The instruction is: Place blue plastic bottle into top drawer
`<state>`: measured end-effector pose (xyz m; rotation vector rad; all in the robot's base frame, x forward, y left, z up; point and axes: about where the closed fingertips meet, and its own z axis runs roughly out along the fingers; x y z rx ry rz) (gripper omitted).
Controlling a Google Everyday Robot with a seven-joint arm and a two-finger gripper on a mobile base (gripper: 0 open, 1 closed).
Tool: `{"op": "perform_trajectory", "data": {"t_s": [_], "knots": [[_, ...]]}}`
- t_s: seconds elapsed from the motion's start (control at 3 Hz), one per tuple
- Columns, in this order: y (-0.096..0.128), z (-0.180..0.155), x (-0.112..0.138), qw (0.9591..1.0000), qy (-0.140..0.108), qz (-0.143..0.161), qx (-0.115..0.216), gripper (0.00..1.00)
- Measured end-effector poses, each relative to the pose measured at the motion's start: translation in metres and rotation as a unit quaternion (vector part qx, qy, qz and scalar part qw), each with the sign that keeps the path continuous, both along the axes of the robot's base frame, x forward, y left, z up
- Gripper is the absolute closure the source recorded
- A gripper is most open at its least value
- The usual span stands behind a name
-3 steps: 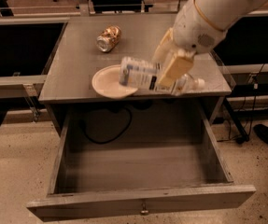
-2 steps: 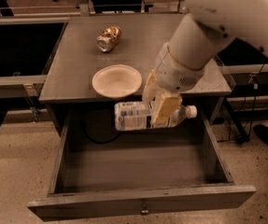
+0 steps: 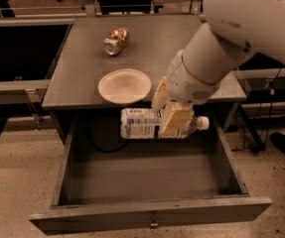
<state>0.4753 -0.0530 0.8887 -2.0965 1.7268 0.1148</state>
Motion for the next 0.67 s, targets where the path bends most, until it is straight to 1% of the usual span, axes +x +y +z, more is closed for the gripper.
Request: {"op": "perform_trajectory", "data": {"t_s": [0.33, 0.67], "knots": [[0.008, -0.073, -0.002, 0.9998, -0.008, -0.01, -0.016, 1.0], [0.019, -0.151, -0.004, 0.9994, -0.012, -0.002, -0.032, 1.0]]}}
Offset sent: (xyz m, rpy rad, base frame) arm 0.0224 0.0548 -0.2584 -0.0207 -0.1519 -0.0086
